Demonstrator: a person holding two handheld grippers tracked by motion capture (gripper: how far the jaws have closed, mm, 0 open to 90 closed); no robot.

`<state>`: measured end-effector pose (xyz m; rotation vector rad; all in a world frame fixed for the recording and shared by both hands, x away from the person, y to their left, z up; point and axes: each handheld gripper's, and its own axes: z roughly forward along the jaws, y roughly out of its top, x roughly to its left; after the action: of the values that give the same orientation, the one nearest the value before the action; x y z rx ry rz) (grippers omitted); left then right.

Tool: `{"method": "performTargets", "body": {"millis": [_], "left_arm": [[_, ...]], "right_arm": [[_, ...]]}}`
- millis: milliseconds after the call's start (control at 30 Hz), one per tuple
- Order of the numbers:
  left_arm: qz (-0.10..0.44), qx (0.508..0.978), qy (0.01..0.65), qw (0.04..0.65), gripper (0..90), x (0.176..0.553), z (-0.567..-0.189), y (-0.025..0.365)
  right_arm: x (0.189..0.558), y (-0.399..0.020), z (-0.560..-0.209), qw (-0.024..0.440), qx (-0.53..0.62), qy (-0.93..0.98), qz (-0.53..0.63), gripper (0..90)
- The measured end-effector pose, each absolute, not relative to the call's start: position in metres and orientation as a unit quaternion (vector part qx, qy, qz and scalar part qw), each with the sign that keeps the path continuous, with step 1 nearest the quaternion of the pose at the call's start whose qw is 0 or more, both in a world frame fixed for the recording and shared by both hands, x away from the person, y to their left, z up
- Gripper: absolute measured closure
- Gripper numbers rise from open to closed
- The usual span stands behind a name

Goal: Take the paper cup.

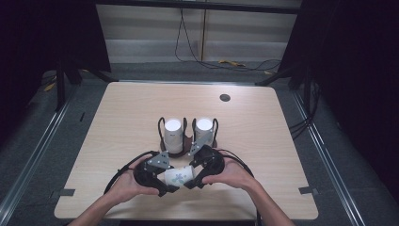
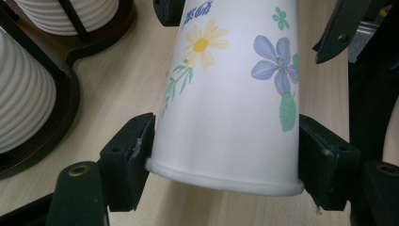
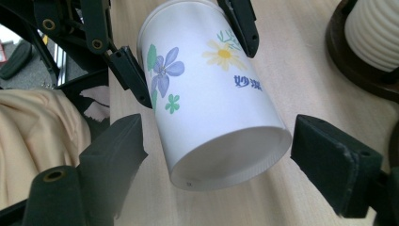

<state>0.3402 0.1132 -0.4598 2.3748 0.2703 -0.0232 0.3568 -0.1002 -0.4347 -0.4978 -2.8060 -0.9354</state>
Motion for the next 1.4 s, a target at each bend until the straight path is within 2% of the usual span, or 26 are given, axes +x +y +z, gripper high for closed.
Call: {"method": "performTargets", "body": {"millis": [200,367,667,900,1167,1400], "left_arm": [[-0.007,0.928,0.098,0.359,27.4,0.339,-0.460,0.112],[0.000,0.929,0.093,0.357,27.2,0.337,-0.464,0.112],[-0.004,0.932,0.083,0.352,26.3,0.335,-0.464,0.112],[-0.011,0.924,0.092,0.370,20.4,0.337,-0.466,0.114],[-0.030,0.910,0.109,0.400,16.3,0.342,-0.465,0.120],[-0.028,0.893,0.142,0.425,17.0,0.347,-0.462,0.128]], "right_arm": [[0.353,-0.094,-0.437,0.072,-0.152,-0.942,-0.289,24.0],[0.352,-0.093,-0.439,0.069,-0.150,-0.945,-0.281,24.5],[0.350,-0.091,-0.441,0.071,-0.138,-0.949,-0.275,30.9],[0.348,-0.094,-0.439,0.073,-0.124,-0.947,-0.288,35.1],[0.348,-0.098,-0.434,0.075,-0.129,-0.939,-0.309,35.7],[0.349,-0.106,-0.428,0.054,-0.154,-0.931,-0.326,35.9]]}}
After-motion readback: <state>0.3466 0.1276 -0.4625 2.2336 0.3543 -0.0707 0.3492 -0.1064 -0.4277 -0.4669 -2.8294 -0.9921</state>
